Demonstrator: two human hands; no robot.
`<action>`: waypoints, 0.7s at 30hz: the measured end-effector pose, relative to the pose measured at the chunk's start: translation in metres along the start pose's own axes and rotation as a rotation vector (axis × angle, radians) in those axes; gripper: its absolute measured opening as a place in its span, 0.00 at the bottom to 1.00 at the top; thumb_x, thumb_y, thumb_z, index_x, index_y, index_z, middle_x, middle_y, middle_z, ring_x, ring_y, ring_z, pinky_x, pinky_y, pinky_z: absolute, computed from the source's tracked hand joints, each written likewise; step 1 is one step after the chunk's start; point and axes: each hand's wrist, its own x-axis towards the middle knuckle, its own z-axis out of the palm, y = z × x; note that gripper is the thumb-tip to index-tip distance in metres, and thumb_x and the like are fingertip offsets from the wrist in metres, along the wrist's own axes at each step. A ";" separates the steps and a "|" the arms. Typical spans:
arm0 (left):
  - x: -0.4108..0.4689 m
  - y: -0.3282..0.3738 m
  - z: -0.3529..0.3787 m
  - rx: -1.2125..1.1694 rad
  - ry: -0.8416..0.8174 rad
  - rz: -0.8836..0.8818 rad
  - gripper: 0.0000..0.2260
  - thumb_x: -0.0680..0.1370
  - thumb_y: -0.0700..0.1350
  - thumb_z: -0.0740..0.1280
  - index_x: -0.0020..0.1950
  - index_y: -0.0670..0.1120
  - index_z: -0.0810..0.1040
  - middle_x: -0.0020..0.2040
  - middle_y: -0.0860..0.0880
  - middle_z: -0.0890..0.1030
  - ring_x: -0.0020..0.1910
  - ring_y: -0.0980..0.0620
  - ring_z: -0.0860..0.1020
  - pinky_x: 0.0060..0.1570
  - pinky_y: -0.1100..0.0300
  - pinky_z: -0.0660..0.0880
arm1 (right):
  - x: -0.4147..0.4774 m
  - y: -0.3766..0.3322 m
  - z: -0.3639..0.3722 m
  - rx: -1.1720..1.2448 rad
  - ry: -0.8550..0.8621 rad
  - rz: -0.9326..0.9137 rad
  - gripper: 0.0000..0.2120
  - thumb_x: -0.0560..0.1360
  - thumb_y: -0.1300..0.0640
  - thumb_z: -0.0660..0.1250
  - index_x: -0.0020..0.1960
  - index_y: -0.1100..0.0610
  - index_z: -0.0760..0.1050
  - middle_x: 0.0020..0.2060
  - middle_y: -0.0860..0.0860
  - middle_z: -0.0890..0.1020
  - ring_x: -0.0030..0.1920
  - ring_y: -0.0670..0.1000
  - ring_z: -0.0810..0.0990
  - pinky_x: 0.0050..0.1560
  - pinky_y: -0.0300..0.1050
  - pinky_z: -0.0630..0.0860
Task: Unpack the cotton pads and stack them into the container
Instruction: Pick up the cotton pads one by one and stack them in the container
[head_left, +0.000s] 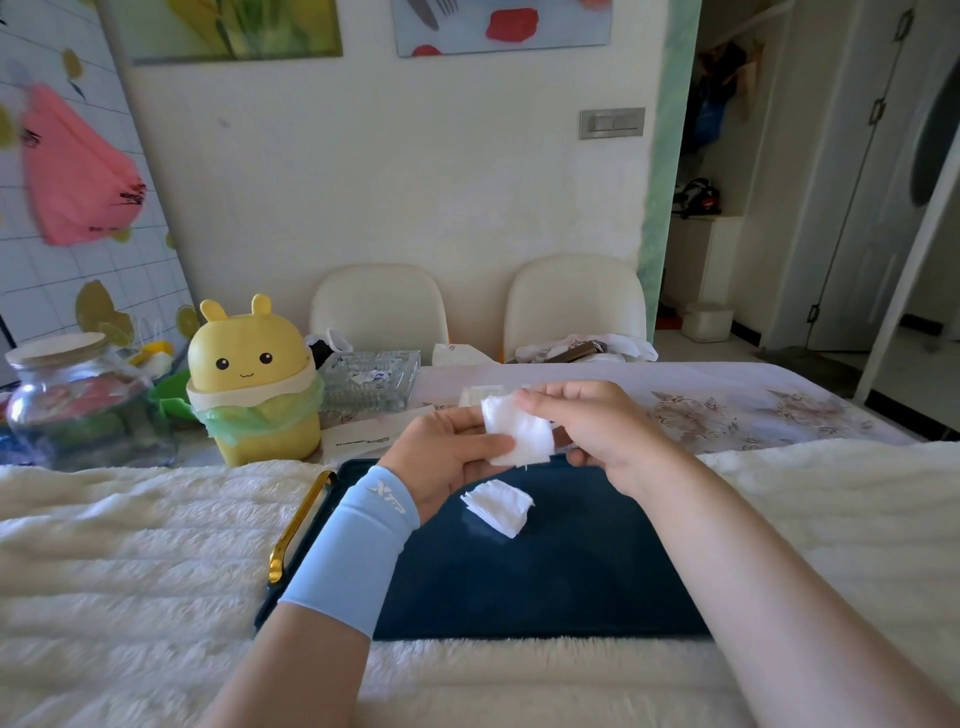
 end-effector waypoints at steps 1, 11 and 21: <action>0.000 0.001 -0.001 0.007 -0.019 0.001 0.12 0.76 0.30 0.68 0.59 0.38 0.81 0.56 0.41 0.84 0.55 0.45 0.83 0.55 0.57 0.81 | 0.000 0.002 0.000 0.030 -0.024 0.027 0.09 0.73 0.48 0.76 0.48 0.52 0.84 0.35 0.46 0.85 0.33 0.47 0.78 0.32 0.40 0.66; 0.007 -0.002 -0.032 0.076 0.393 0.033 0.07 0.75 0.30 0.69 0.48 0.40 0.82 0.53 0.42 0.84 0.49 0.46 0.83 0.43 0.61 0.82 | 0.006 0.027 0.017 -0.677 -0.016 -0.041 0.17 0.74 0.42 0.69 0.40 0.56 0.78 0.34 0.53 0.81 0.35 0.52 0.77 0.38 0.46 0.72; 0.012 -0.008 -0.029 -0.038 0.507 0.003 0.04 0.79 0.38 0.68 0.45 0.44 0.79 0.53 0.42 0.82 0.53 0.42 0.82 0.44 0.54 0.82 | 0.006 0.028 0.015 -0.584 -0.293 0.049 0.11 0.71 0.58 0.78 0.50 0.50 0.79 0.46 0.47 0.82 0.40 0.48 0.80 0.44 0.42 0.77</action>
